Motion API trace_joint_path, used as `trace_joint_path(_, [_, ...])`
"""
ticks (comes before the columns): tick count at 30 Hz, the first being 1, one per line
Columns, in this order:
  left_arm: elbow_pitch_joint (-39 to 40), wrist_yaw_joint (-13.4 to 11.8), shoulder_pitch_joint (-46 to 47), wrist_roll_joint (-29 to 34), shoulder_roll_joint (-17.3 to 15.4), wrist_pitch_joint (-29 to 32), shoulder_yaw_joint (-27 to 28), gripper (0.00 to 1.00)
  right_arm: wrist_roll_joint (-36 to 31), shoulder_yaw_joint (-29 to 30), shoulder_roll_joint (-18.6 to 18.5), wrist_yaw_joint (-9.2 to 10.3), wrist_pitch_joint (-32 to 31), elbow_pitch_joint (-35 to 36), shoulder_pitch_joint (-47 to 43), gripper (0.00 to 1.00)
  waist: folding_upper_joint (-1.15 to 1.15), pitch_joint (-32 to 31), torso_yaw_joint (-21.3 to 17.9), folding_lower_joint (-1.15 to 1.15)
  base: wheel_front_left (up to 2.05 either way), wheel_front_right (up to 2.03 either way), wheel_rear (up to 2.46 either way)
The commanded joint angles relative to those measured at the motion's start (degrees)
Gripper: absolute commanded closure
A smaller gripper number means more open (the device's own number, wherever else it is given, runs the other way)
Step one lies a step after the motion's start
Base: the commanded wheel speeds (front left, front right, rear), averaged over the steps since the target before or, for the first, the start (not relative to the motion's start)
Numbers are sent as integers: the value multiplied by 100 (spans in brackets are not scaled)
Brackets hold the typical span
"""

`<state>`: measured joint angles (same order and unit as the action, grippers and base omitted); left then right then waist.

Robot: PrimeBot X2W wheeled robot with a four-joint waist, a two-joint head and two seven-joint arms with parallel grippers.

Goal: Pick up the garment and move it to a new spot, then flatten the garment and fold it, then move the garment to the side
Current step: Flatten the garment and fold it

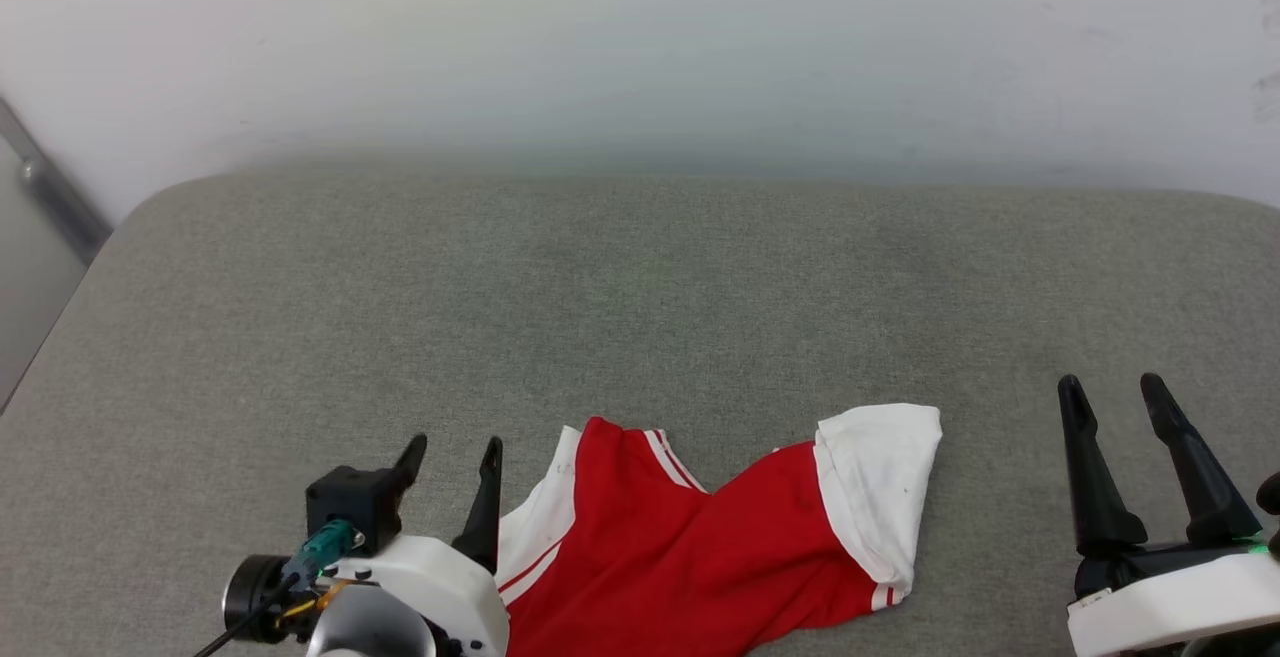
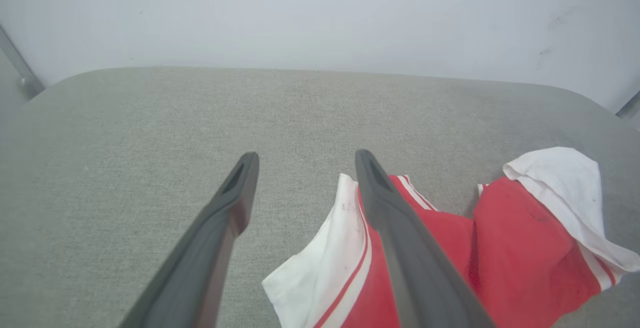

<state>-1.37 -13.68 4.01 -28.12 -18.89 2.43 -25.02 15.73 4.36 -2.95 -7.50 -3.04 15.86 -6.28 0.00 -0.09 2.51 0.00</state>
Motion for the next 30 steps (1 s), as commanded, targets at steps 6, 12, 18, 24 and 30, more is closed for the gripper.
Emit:
trace_joint_path(6, [89,-7,273,398,-129,-900,136,0,-53,105,10,2,-186,-32,-150,0,0,-47,-70,0,0,0,0])
trace_joint_path(12, [270,-79,243,470,-218,-1086,219,0,-61,194,10,2,-1169,-264,-257,0,0,-45,-66,0,0,0,0])
trace_joint_path(18, [565,-153,216,445,-180,-1061,202,0,63,-194,-340,2,-2725,-434,-76,0,0,56,128,0,0,0,0])
trace_joint_path(24, [656,-146,308,404,-51,-1111,118,0,412,-839,-859,2,-3529,-797,326,0,0,220,467,0,0,0,0])
trace_joint_path(30, [608,-121,351,373,32,-1150,61,0,655,-1483,-1245,2,-3734,-1367,719,0,0,441,743,0,0,0,0])
